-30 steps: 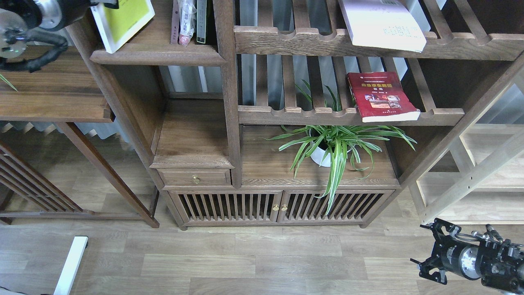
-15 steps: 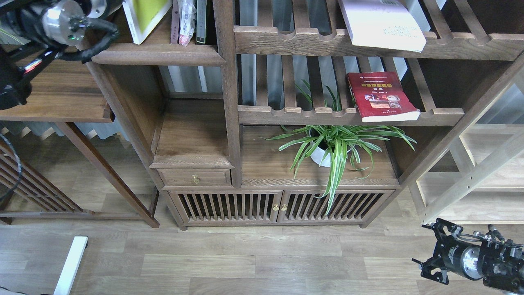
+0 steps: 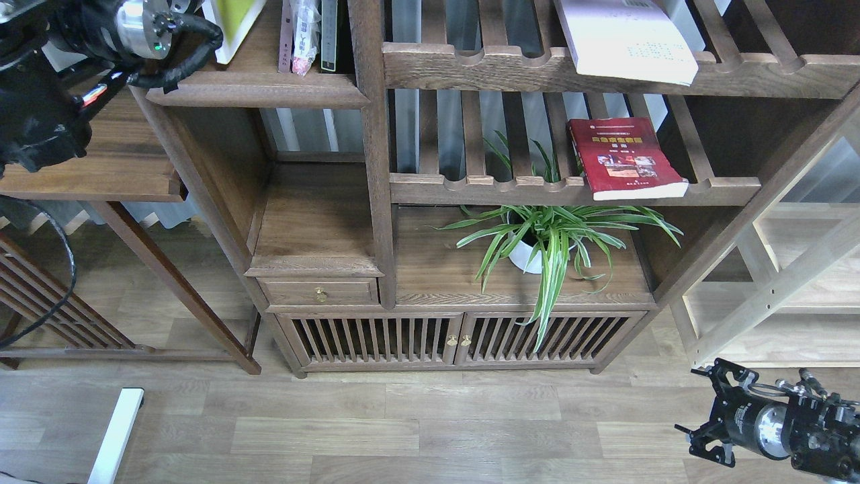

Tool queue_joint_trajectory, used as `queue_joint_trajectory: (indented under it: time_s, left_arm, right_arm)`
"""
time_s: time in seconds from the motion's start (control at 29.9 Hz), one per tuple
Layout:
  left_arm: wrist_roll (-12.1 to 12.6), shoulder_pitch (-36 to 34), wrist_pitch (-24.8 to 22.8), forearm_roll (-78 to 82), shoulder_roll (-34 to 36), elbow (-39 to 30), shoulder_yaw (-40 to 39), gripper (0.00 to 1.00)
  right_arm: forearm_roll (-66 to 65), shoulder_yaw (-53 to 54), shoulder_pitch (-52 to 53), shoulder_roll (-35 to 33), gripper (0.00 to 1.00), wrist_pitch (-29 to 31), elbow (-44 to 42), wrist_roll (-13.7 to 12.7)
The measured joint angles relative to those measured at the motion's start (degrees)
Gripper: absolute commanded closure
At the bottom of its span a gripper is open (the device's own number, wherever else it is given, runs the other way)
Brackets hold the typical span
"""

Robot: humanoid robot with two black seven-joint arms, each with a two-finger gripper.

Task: Organize books on shelf
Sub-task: 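Push the paperback deeper into the upper shelf with the left gripper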

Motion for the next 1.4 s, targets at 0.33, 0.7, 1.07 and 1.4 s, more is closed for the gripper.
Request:
queue_joint_trajectory:
  time_s: [0.33, 0.7, 1.07, 1.4]
  left_arm:
    - [0.81, -3.73, 0.0, -1.99, -1.38, 0.81, 9.3, 1.0]
    - [0.84, -5.39, 0.0, -3.31, -4.41, 4.42, 10.56, 1.0]
    - [0.84, -6.44, 0.0, -5.54, -9.7, 9.67, 10.42, 1.0]
    - [0.84, -6.35, 0.01, -5.81, -12.0, 11.11, 10.41, 1.0]
  right_arm:
    - [-0.05, 0.0, -0.67, -0.03, 0.0, 0.0, 0.0, 0.0]
    - [-0.11, 0.0, -0.78, -0.33, 0.0, 0.0, 0.0, 0.0]
    - [-0.08, -0.01, -0.75, -0.4, 0.0, 0.0, 0.0, 0.0]
    - [-0.11, -0.01, -0.79, -0.4, 0.0, 0.0, 0.0, 0.0]
